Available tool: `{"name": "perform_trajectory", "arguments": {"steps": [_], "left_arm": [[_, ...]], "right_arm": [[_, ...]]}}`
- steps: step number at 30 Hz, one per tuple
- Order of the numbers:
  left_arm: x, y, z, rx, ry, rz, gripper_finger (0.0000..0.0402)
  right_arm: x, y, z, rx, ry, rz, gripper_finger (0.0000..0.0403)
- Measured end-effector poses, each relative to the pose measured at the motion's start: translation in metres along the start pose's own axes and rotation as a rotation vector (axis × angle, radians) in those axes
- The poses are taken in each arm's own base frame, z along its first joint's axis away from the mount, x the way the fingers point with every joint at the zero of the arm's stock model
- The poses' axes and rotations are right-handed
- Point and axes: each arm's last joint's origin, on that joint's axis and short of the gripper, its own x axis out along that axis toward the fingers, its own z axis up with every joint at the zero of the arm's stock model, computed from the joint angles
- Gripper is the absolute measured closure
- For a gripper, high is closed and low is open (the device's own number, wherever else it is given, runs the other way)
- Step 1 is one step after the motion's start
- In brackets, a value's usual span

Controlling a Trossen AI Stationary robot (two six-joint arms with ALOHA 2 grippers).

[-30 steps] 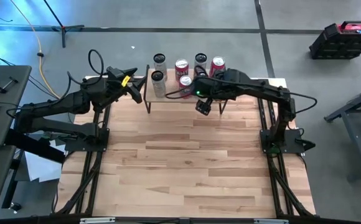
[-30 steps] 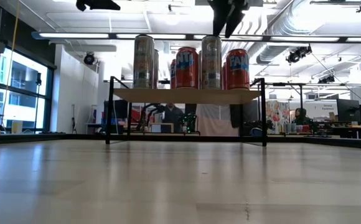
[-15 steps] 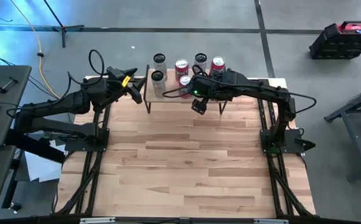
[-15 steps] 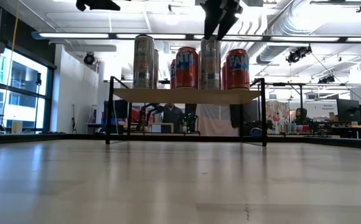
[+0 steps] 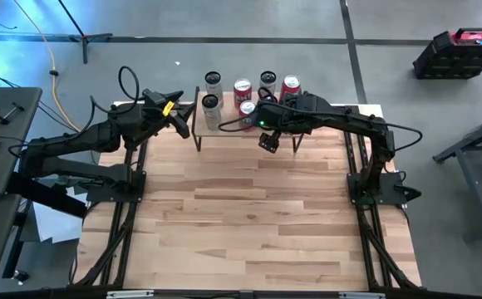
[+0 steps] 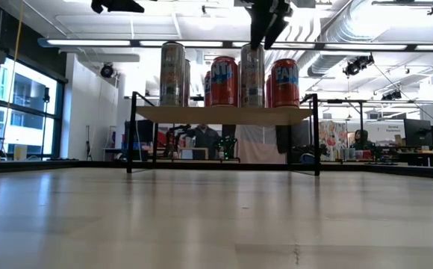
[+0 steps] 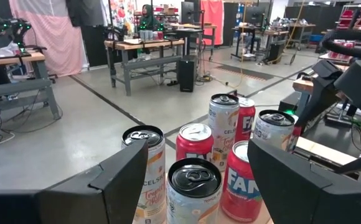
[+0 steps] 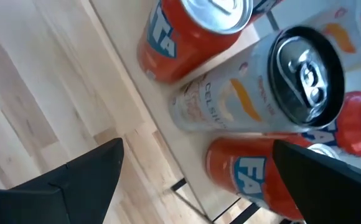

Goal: Place canned beverage on shelf
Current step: Adjust the bottom right white soda can on the shelf, then adjust the bottom left red soda can on the shelf

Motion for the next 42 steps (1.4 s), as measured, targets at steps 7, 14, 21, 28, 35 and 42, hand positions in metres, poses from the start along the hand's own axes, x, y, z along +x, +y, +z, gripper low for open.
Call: {"name": "perform_trajectory", "arguments": {"steps": [7, 14, 21, 28, 35, 42], "left_arm": [[0.0, 0.0, 0.0, -0.004, 0.0, 0.0, 0.0135], [0.0, 0.0, 0.0, -0.019, 0.0, 0.0, 0.0135], [0.0, 0.0, 0.0, -0.019, -0.001, 0.0, 0.0135], [-0.006, 0.005, 0.004, -0.018, -0.023, 0.009, 0.0135], [-0.011, 0.009, 0.008, -0.016, -0.043, 0.014, 0.0135], [-0.012, 0.009, 0.008, -0.012, -0.043, 0.014, 0.0135]], "right_arm": [[0.002, -0.005, 0.001, -0.014, -0.004, -0.021, 0.0007], [0.004, -0.009, 0.003, -0.016, -0.009, -0.027, 0.0007], [0.004, -0.008, 0.003, -0.035, -0.013, -0.027, 0.0007], [-0.009, -0.006, -0.001, -0.033, -0.045, -0.011, 0.0007], [-0.032, 0.02, -0.003, -0.131, -0.154, 0.069, 0.0007], [-0.035, 0.053, -0.001, -0.26, -0.231, -0.086, 0.0007]]}}
